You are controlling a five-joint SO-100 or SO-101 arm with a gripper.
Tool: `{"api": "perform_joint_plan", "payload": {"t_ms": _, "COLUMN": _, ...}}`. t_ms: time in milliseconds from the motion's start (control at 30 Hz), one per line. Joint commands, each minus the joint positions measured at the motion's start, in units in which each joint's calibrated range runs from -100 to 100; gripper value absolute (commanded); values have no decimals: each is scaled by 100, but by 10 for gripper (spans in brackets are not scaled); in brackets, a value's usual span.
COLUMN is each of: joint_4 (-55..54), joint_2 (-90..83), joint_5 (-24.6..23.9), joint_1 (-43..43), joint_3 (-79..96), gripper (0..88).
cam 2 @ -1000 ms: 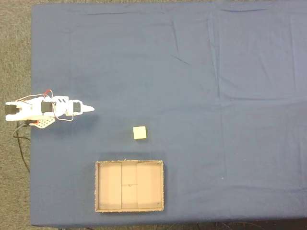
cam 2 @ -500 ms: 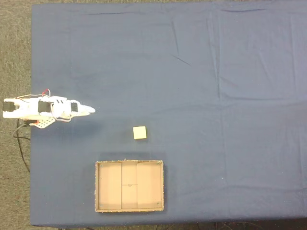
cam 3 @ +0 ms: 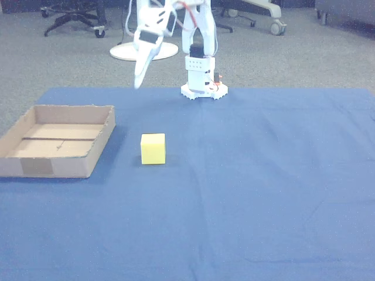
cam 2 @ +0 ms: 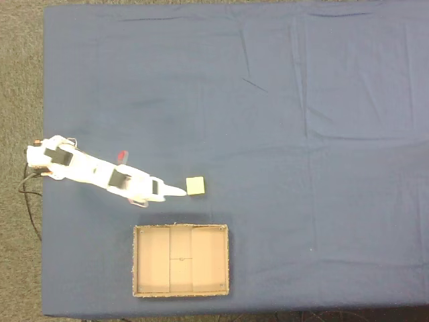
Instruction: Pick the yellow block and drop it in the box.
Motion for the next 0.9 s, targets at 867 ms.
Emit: {"api": "perform_joint_plan", "payload": {"t_ms": 867, "joint_4": -157, "joint_2": 4099, "joint_5": -259, "joint_1": -786, "joint_3": -3029, "gripper": 215}}
